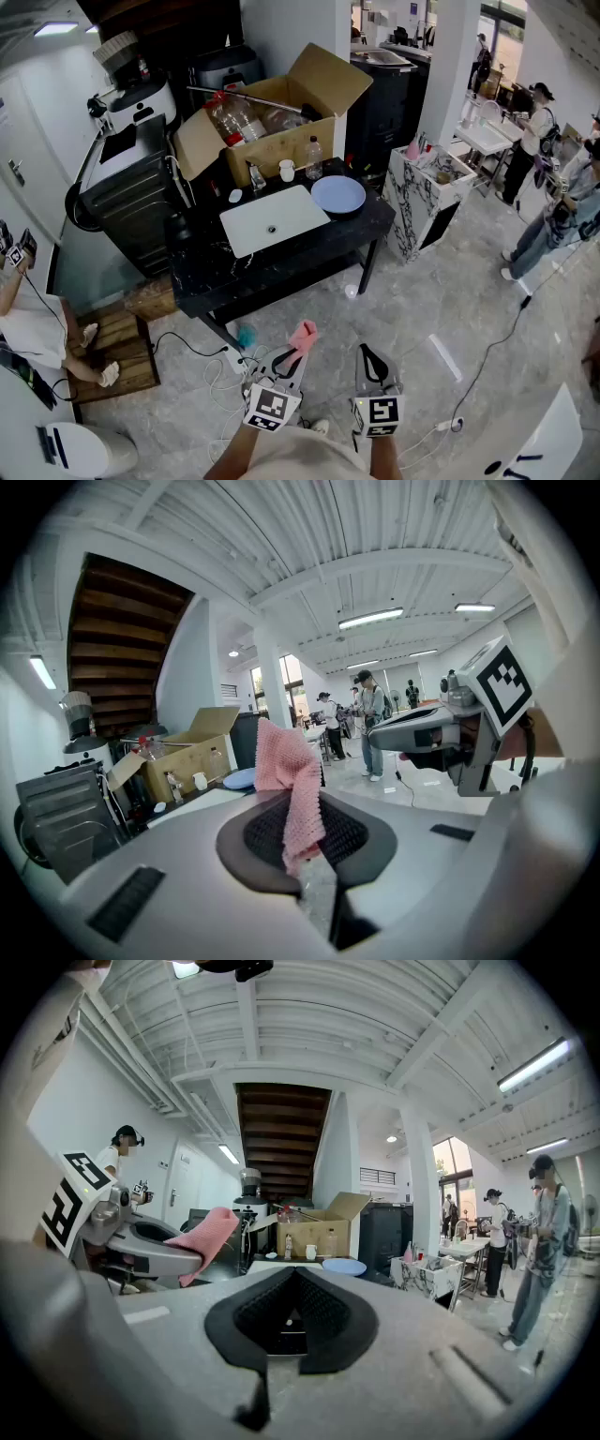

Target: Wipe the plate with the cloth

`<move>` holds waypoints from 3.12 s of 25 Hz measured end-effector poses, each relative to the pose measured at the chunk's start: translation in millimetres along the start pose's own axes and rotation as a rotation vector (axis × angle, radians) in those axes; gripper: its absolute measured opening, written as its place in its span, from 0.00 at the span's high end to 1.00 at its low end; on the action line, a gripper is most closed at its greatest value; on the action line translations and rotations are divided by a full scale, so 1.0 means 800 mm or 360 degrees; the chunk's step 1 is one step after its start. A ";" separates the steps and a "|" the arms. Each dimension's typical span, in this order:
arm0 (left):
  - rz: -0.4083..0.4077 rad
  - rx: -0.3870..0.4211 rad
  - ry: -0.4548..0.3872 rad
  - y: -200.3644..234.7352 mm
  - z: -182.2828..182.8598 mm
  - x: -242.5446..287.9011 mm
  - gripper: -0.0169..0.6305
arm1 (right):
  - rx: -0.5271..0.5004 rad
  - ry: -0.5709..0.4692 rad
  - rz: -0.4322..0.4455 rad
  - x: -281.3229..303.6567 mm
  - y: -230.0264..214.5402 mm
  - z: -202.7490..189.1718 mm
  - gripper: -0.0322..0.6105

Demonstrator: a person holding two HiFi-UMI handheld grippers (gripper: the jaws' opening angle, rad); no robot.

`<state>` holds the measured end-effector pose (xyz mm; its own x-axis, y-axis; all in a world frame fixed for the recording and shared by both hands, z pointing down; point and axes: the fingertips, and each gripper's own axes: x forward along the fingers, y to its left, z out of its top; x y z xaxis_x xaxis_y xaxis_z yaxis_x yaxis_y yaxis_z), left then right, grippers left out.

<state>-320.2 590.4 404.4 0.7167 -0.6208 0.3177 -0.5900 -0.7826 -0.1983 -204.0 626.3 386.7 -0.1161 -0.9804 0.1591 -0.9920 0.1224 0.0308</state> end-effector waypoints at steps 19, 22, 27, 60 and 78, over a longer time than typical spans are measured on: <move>-0.0024 -0.0010 -0.0023 0.045 0.013 0.079 0.92 | 0.0007 0.0035 0.0035 0.079 -0.029 0.003 0.94; -0.0038 -0.0016 -0.0023 0.066 0.017 0.103 0.92 | 0.0003 0.0047 0.0022 0.108 -0.039 0.008 0.94; -0.0075 -0.0008 -0.0032 0.101 0.025 0.143 0.92 | -0.0007 0.0058 -0.0015 0.156 -0.054 0.017 0.94; -0.0223 -0.0020 -0.0048 0.248 0.046 0.334 0.92 | 0.0026 0.0150 -0.0178 0.370 -0.132 0.027 0.94; -0.0030 -0.0036 -0.0008 0.268 0.107 0.485 0.92 | -0.0004 0.0121 0.0018 0.485 -0.274 0.052 0.94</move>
<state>-136.4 177.6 405.5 0.7295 -0.6063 0.3166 -0.5846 -0.7930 -0.1714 -33.5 212.2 400.5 -0.1231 -0.9644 0.2339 -0.9905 0.1339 0.0312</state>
